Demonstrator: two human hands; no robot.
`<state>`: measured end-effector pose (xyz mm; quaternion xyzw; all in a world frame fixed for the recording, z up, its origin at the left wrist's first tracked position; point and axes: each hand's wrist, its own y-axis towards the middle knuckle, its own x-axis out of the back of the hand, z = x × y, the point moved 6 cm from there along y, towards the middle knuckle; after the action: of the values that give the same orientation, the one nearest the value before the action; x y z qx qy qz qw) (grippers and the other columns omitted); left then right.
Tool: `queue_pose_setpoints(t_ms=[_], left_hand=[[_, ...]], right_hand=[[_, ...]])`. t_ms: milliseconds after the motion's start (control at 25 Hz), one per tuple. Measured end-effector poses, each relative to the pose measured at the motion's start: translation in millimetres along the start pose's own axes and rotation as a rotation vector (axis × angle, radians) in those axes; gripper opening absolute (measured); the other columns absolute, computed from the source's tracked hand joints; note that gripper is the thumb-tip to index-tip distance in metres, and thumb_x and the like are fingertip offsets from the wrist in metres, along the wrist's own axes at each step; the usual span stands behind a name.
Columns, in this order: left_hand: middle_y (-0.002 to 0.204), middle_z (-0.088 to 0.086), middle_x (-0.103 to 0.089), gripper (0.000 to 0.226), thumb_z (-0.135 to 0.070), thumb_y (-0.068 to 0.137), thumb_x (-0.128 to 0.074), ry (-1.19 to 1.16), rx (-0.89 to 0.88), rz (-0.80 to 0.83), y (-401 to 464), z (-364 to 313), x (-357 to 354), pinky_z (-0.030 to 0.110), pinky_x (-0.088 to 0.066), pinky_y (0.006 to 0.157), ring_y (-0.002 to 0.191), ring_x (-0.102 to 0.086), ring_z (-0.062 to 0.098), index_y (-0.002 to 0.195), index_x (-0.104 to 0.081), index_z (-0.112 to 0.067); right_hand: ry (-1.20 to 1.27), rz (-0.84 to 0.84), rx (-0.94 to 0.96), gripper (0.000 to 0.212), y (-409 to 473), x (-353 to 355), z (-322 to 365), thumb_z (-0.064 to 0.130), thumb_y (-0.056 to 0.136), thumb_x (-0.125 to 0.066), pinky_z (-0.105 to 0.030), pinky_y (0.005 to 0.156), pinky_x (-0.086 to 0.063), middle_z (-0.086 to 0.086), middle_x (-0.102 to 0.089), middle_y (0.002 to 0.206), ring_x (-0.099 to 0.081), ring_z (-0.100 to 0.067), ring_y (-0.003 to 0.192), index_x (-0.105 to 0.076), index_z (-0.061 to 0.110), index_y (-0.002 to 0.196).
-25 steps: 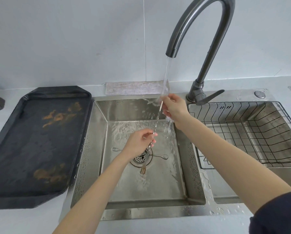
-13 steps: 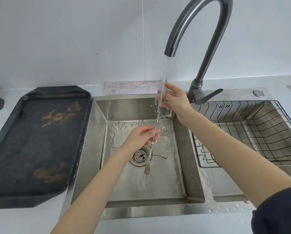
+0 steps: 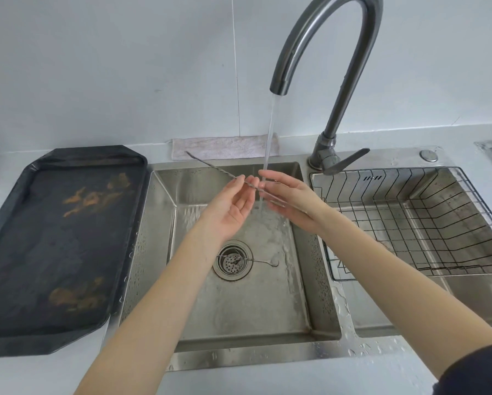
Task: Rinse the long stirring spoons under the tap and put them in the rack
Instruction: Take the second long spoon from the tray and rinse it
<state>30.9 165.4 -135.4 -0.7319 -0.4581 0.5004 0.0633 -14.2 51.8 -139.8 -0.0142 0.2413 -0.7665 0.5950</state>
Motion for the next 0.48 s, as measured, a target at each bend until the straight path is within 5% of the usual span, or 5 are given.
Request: queue_pose_setpoints(t_ms=[120, 480], left_hand=[[0.061, 0.004, -0.075, 0.016, -0.01, 0.093, -0.051, -0.11, -0.028, -0.012, -2.8, -6.1, -1.4, 0.014, -0.057, 0.059, 0.056, -0.072, 0.007, 0.081, -0.06, -0.005], [0.056, 0.006, -0.072, 0.015, -0.011, 0.09, -0.056, -0.198, -0.032, -0.109, -2.0, -5.0, 7.9, 0.017, -0.057, 0.052, 0.049, -0.07, 0.01, 0.077, -0.059, -0.004]], right_hand=[[0.185, 0.044, 0.008, 0.027, -1.0, -1.1, -2.2, 0.004, 0.094, -0.049, -0.012, 0.064, -0.053, 0.011, -0.074, 0.075, -0.067, 0.002, 0.067, -0.064, 0.026, 0.099], [0.232, 0.022, 0.123, 0.026, 7.9, -12.0, 12.6, -0.001, 0.092, -0.049, -0.011, 0.062, -0.054, 0.01, -0.073, 0.067, -0.066, 0.002, 0.061, -0.065, 0.019, 0.094]])
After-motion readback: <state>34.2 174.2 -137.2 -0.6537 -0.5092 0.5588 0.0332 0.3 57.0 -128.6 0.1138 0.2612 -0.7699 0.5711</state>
